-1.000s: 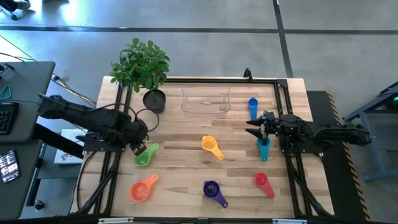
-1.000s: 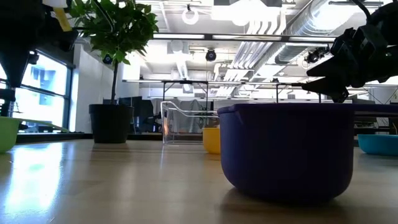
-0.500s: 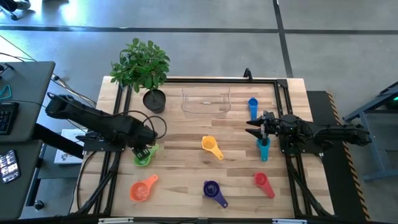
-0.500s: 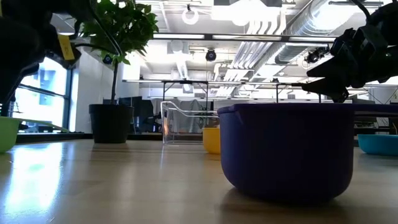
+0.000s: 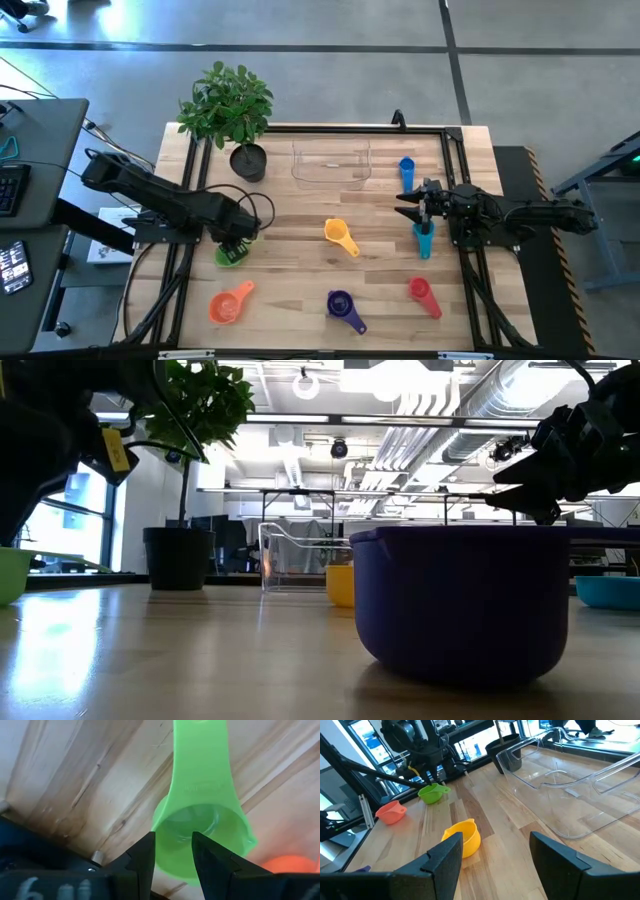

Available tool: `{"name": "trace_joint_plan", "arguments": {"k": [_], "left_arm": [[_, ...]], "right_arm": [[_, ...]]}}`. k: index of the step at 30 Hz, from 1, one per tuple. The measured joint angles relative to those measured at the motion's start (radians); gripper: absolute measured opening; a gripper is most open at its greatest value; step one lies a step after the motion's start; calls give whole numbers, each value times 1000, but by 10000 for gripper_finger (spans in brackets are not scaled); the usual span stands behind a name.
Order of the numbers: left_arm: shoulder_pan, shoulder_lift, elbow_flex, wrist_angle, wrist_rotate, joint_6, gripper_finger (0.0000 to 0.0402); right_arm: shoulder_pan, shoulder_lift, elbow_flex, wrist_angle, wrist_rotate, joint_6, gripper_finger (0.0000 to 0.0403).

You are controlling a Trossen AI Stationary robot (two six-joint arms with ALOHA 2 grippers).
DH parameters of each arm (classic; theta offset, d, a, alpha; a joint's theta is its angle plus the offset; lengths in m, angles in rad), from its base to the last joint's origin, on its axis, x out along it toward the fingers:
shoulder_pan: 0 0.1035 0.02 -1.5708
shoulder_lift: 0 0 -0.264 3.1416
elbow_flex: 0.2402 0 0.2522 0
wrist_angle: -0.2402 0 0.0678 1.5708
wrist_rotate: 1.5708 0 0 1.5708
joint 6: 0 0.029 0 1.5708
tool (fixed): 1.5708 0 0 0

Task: Nest measuring cups in basket
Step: Stack the green measuring cup on top of the orange measuring cup

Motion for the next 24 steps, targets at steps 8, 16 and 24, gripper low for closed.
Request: {"name": "trace_joint_plan", "arguments": {"k": [8,16,24], "left_arm": [[0,10,0,2,-1,-6,117],[0,10,0,2,-2,-10,117],[1,10,0,2,-10,53,117]], "right_arm": [[0,0,0,0,0,0,220],[0,0,0,0,0,0,220],[0,0,0,0,0,0,220]]}}
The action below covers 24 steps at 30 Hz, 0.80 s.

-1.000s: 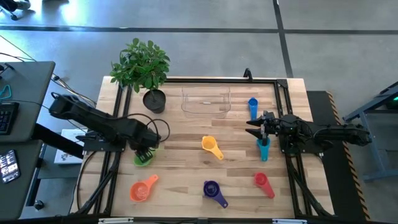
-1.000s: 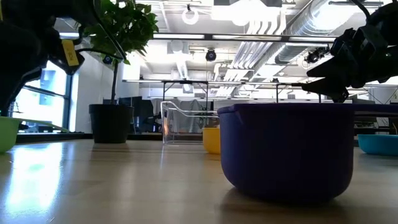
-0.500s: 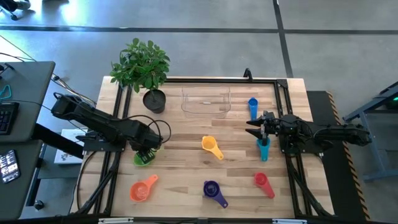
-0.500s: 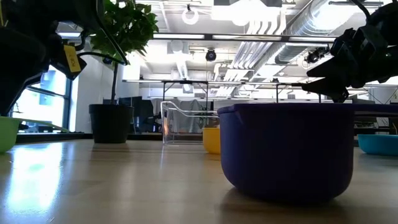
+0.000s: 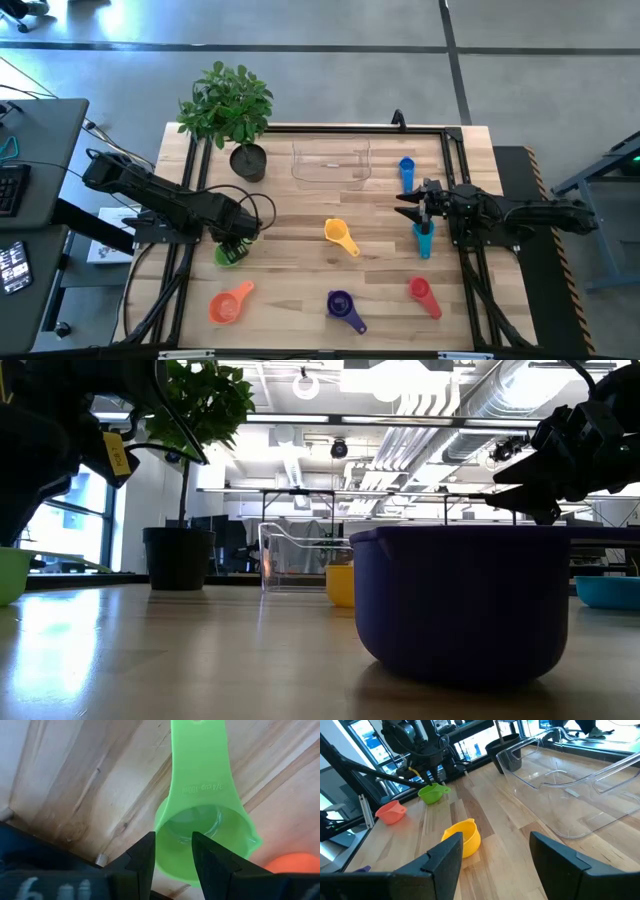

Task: Nest measuring cups in basket
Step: Stack the green measuring cup on top of the orange measuring cup

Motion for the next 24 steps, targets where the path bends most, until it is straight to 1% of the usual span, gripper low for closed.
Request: {"name": "trace_joint_plan", "arguments": {"k": [3,9,15,20,24], "left_arm": [[0,0,0,0,-16,8,117],[1,2,0,0,-12,9,117],[1,75,0,-3,33,29,117],[0,133,0,-3,23,20,117],[0,150,0,-3,23,9,117]], "right_arm": [[0,0,0,0,0,0,220],[0,0,0,0,0,0,220],[0,0,0,0,0,0,220],[0,0,0,0,0,0,220],[0,0,0,0,0,0,220]]}}
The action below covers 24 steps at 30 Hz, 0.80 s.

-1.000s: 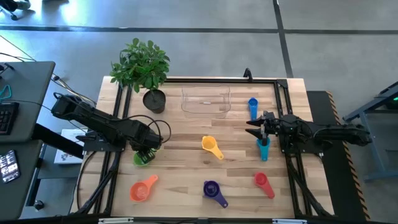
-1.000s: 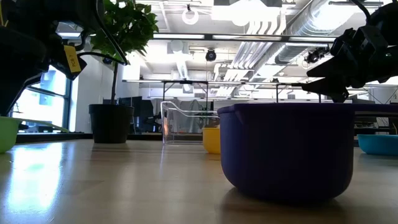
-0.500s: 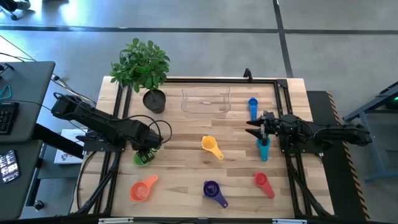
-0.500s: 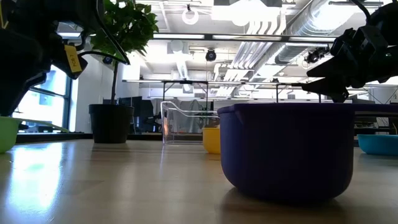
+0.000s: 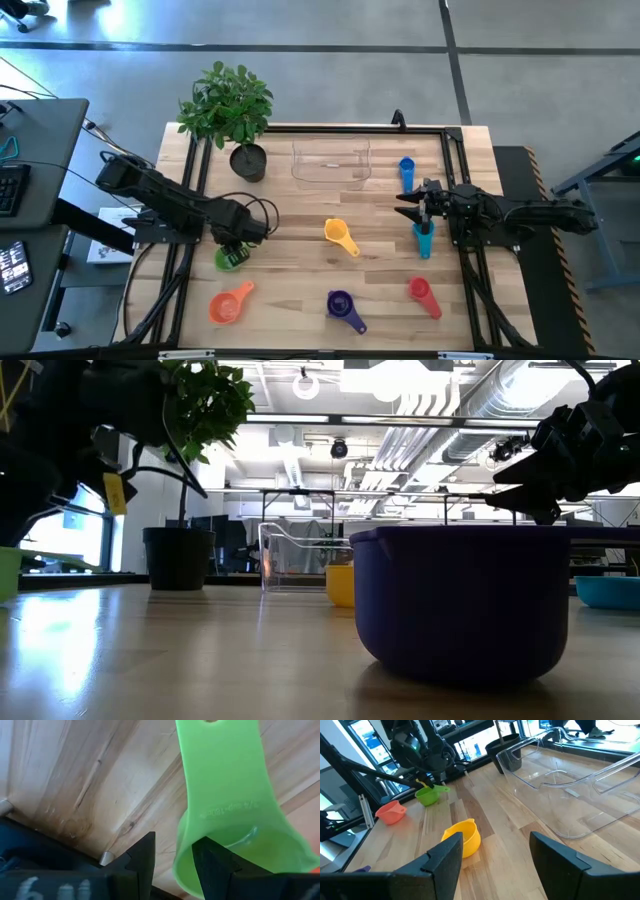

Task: Nest measuring cups in basket
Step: Stack the green measuring cup on top of the orange measuring cup

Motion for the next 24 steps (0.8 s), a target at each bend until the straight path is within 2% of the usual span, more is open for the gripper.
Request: {"name": "trace_joint_plan", "arguments": {"k": [6,13,19,24], "left_arm": [[0,6,0,1,-1,8,101],[-1,5,0,1,0,35,15],[0,-4,23,-2,10,34,11],[-6,-36,88,-18,47,26,6]], "right_arm": [[0,0,0,0,0,0,220],[0,0,0,0,0,0,220],[0,0,0,0,0,0,220],[0,0,0,0,0,0,220]]}}
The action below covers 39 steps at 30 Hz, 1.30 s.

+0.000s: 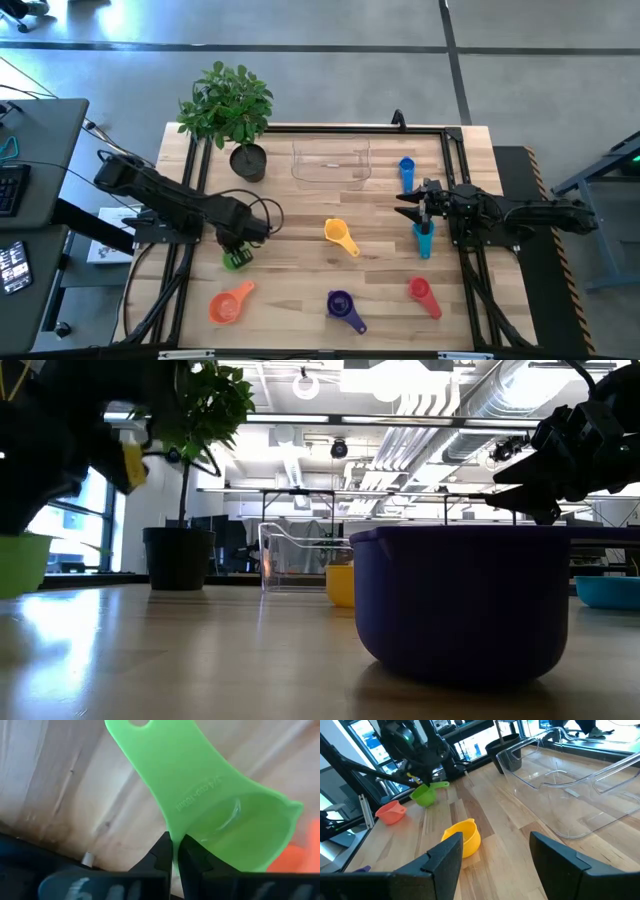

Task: Nest measuring cups in basket
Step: Stack the green measuring cup on top of the orange measuring cup

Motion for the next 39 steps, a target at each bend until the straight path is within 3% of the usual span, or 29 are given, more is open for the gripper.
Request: {"name": "trace_joint_plan", "arguments": {"k": [10,21,28,39], "left_arm": [[-87,-103,155,-171,7,-72,4],[-307,-153,268,-149,86,-270,6],[-429,-118,268,-116,58,-419,6],[-514,28,268,-75,2,-367,7]], "right_arm": [[0,0,0,0,0,0,220],[0,0,0,0,0,0,220],[0,0,0,0,0,0,220],[0,0,0,0,0,0,220]]}}
